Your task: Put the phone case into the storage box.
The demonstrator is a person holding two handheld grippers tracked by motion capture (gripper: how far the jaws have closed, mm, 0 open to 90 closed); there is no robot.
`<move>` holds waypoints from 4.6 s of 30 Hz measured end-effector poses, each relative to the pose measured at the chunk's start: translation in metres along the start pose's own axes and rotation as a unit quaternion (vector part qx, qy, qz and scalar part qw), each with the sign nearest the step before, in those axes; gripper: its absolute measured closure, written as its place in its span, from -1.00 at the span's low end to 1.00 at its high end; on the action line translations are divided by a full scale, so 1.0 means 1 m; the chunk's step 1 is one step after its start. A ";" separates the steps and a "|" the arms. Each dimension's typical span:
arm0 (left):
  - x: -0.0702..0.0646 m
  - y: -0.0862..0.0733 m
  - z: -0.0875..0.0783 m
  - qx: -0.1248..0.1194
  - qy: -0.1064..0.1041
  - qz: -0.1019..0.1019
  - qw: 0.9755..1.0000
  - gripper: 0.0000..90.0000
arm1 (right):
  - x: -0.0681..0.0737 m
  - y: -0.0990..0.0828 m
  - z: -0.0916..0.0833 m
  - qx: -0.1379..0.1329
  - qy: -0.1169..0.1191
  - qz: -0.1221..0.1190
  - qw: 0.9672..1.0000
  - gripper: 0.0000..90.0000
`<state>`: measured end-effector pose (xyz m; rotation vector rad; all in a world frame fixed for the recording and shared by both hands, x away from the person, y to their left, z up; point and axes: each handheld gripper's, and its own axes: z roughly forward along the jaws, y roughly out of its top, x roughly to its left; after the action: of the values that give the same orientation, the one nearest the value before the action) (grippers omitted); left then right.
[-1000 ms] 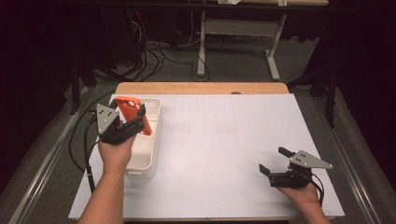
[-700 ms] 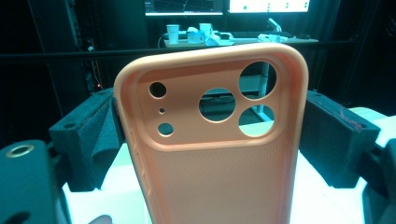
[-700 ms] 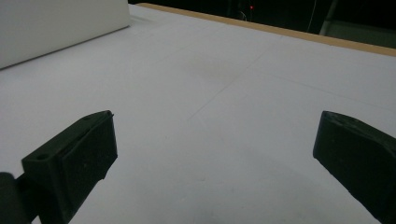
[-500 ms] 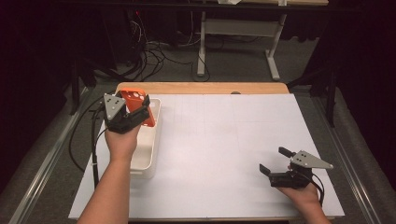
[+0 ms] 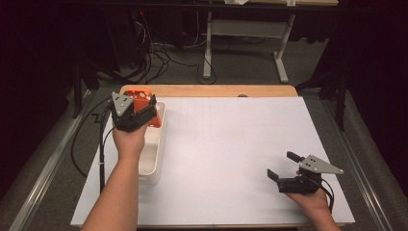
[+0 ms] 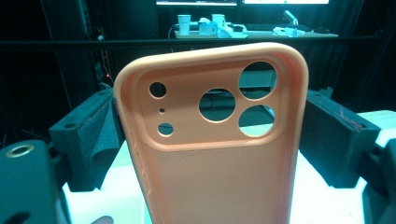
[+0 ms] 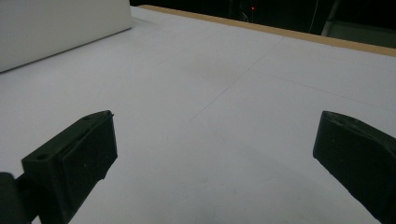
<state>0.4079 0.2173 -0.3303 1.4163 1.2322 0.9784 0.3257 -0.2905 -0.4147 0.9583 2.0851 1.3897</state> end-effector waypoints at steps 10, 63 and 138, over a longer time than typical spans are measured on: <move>0.001 0.001 0.020 0.012 0.011 0.006 1.000 -0.67 | 0.000 0.000 0.000 -0.001 0.002 0.001 1.000 -1.00; -0.003 -0.016 0.064 0.073 0.047 -0.011 0.996 -0.66 | -0.001 -0.002 0.002 0.004 0.008 0.005 1.000 -1.00; -0.006 -0.017 0.050 0.059 -0.016 -0.042 0.997 -0.80 | 0.001 -0.001 0.002 0.001 0.009 0.000 1.000 -1.00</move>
<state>0.4526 0.2035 -0.3563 1.4533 1.3322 0.8353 0.3257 -0.2890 -0.4166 0.9490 2.0997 1.4008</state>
